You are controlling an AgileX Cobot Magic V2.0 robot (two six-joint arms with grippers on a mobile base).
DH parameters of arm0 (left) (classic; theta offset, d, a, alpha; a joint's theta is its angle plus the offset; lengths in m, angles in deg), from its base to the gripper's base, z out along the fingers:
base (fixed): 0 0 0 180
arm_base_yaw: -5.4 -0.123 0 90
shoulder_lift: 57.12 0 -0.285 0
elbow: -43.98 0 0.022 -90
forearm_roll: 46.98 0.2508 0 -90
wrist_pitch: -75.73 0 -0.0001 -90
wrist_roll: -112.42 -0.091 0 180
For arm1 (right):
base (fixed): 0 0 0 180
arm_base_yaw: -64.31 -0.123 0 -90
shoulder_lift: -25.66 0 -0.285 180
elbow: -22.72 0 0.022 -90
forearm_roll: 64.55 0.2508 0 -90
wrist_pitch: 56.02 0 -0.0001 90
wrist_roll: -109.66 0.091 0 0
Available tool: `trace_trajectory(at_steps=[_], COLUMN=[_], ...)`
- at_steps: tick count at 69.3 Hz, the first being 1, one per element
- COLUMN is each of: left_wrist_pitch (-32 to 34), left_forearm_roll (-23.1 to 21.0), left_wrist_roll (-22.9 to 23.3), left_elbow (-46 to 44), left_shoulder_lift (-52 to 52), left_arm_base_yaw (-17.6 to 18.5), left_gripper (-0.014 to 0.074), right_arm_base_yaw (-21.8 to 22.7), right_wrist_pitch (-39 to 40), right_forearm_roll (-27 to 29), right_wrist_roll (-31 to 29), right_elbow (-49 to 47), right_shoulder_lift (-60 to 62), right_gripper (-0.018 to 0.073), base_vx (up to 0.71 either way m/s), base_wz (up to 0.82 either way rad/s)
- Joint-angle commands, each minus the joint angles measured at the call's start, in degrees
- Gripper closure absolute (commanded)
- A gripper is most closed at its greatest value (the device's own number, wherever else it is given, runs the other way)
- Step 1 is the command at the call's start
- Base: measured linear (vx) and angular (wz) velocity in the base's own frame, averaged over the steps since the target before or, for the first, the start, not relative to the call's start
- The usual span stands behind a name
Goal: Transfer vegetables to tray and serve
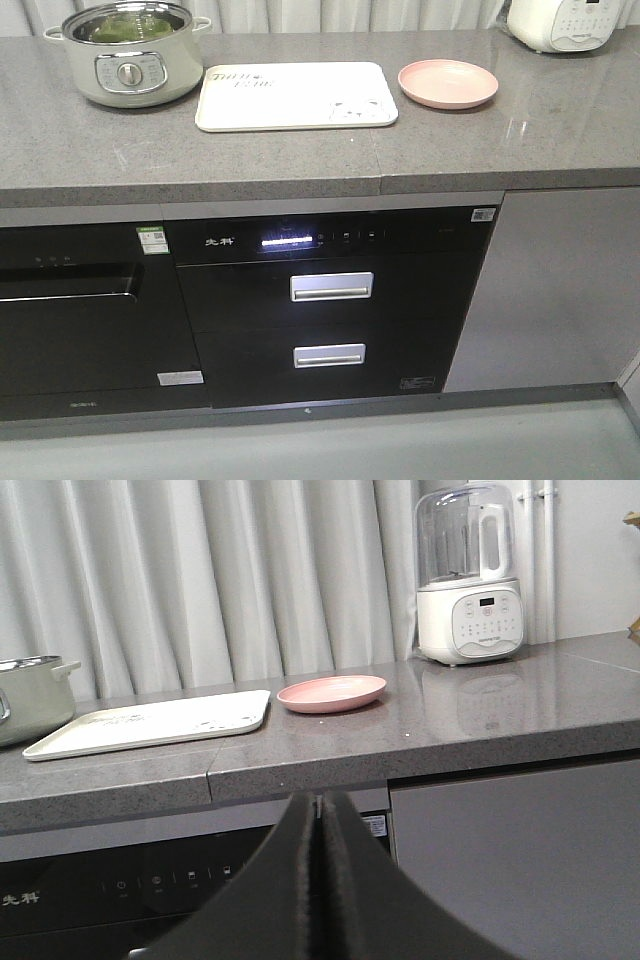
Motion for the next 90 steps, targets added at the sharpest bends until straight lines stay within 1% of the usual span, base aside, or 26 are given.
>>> trace_trajectory(at_steps=[1,90], left_wrist_pitch=[4.11,4.11], left_forearm_roll=[-0.17,-0.17], left_wrist_roll=[0.61,0.61], left_elbow=[1.57,1.57], left_shoulder_lift=[-0.83,-0.83], left_arm_base_yaw=[-0.03,-0.03], left_gripper=[0.0602,0.0602], right_arm_base_yaw=[0.0,0.0], right_wrist_pitch=[4.36,4.36], right_forearm_roll=[-0.56,-0.56], right_wrist_roll=[-0.22,-0.22], right_elbow=[0.89,0.89], right_shoulder_lift=[0.3,0.3], right_gripper=[0.0562,0.0562], base_vx=[0.12,0.12], base_wz=[-0.01,0.02])
